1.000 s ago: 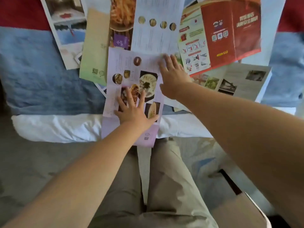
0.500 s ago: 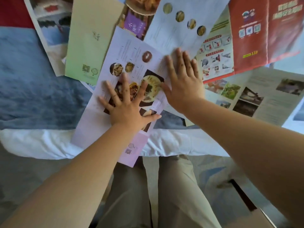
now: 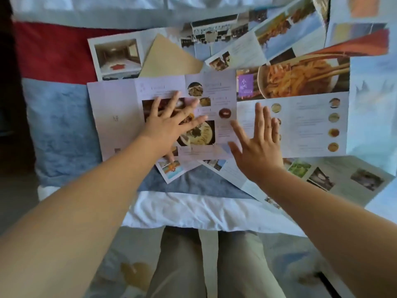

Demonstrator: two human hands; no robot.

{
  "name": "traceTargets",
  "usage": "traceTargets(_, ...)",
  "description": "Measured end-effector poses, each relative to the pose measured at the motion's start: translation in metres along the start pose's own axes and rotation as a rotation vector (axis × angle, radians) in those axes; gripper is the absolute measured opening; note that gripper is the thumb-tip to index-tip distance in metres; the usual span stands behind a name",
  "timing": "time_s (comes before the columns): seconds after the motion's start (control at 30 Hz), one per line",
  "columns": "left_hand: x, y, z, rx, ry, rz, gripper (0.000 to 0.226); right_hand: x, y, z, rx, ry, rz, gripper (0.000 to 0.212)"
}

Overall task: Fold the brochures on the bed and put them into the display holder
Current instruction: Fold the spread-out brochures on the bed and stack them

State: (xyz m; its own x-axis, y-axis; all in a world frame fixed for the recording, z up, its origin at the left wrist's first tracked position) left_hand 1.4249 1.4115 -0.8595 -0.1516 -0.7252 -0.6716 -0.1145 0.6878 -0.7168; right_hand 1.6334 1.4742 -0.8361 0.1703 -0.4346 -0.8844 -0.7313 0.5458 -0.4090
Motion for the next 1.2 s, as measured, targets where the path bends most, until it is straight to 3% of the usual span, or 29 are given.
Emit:
traceTargets(0.1,0.005,-0.001,-0.004,-0.061,-0.087,-0.030,0.161,-0.001,0.021,0.014,-0.022,0.014,-0.030,0.071)
traceTargets(0.2,0.020,-0.003,-0.025,-0.283,-0.319,-0.081,0.165,0.010,0.022,0.018,-0.035,0.031,-0.053,0.072)
traceTargets(0.37,0.048,-0.023,-0.063,-0.528,-0.599,0.081,0.113,0.036,0.013,0.004,-0.008,0.066,-0.052,0.067)
traceTargets(0.47,0.063,-0.039,-0.081,-0.704,-0.696,0.173,0.111,0.045,0.011,-0.011,0.007,0.092,-0.037,0.069)
traceTargets(0.7,0.082,-0.046,-0.090,-0.669,-0.608,0.211,0.118,0.038,0.013,-0.038,0.052,0.094,0.054,0.068)
traceTargets(0.9,0.097,-0.061,-0.102,-0.704,-0.731,0.328,0.140,0.040,0.046,-0.118,-0.258,-0.002,0.020,0.062)
traceTargets(1.03,0.116,-0.068,-0.123,-0.799,-0.747,0.326,0.129,0.041,0.064,-0.118,-0.168,-0.026,0.073,0.066)
traceTargets(1.2,0.125,-0.061,-0.124,-0.802,-0.766,0.343,0.120,0.046,0.079,-0.117,-0.230,-0.082,0.142,0.067)
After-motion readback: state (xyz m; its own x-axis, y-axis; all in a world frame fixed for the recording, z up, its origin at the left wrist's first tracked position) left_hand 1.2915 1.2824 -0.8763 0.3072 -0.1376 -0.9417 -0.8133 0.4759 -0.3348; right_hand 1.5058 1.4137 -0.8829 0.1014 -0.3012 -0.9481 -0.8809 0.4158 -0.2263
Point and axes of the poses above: each hand's wrist, its own y-axis towards the middle knuckle, its own x-axis out of the palm, z = x × y, the point moved 9 cm from there along y, towards the middle knuckle, and after that the axes turned 13 degrees about -x, right-handed, at the moved point
